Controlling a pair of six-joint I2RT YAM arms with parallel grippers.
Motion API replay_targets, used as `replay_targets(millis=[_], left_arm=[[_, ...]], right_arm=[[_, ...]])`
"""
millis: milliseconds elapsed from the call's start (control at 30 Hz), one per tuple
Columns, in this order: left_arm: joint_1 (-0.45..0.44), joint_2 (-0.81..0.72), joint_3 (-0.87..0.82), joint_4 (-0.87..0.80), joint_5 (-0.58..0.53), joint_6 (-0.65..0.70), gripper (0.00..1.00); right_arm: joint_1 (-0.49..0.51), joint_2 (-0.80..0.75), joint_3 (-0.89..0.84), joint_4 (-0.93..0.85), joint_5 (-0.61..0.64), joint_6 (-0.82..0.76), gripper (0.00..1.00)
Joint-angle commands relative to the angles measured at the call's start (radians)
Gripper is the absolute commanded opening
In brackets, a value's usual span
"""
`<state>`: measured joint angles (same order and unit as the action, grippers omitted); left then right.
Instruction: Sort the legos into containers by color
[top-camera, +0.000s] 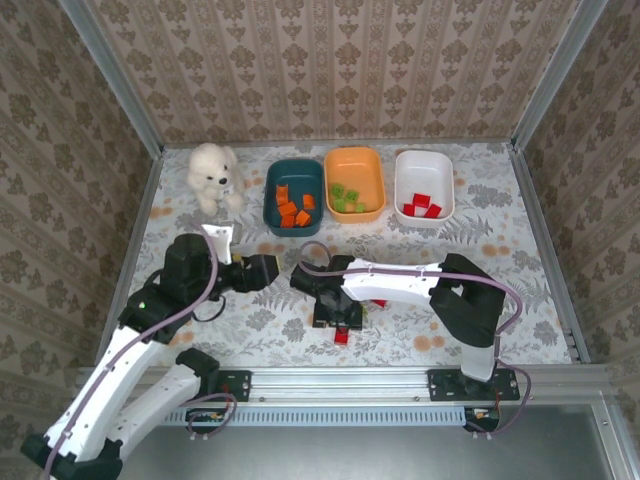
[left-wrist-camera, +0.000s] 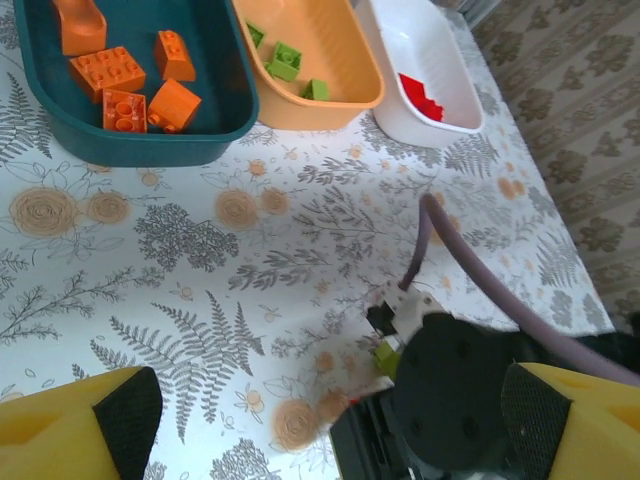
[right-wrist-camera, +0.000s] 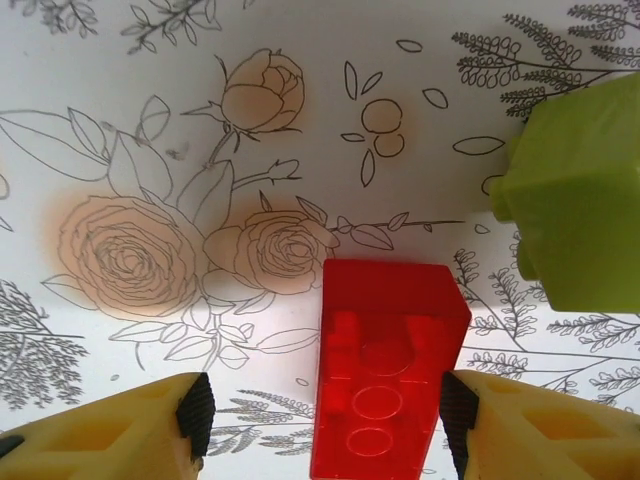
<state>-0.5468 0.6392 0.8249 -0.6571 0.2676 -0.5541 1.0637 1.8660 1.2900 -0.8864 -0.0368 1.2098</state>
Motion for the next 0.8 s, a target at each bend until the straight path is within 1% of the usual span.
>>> replay_targets(millis=[0,167,267,367,500,567,667,767], left_arm=[[-0.001,-0.015,-0.019,-0.051,0.036,-0.016,0.91],[-0.001,-0.004,-0.028,-0.018,0.047,-0.024,0.91],[-0.001,0.012,-0.028,-0.002,0.057,-0.027,0.91],[-0.001,0.029,-0.033,0.02,0.063,-0.032,0.91],[-0.002,0.053,-0.037,0.047,0.065,-0.036,0.91],[-0.003,0.066,-0.034,0.055,0.067,-0.038,0.91],[-0.007,0.079,-0.033,0.063,0.064,-0.039,0.9],[-0.011,0.084,-0.031,0.064,0.065,-0.037,0.9]], right_arm=[[0.014,0.03,0.002,-0.013,0.014,0.071,0.63],[0.02,0.014,0.01,-0.037,0.026,0.064,0.63],[0.03,-0.022,0.038,-0.083,0.083,0.045,0.62],[0.033,-0.042,0.049,-0.115,0.099,0.031,0.62],[0.027,-0.039,-0.033,-0.046,0.043,0.044,0.6],[0.025,-0.04,-0.042,-0.015,0.036,0.04,0.6],[0.024,-0.021,-0.023,0.014,0.02,0.014,0.65],[0.024,0.017,-0.017,0.04,-0.014,0.007,0.66]])
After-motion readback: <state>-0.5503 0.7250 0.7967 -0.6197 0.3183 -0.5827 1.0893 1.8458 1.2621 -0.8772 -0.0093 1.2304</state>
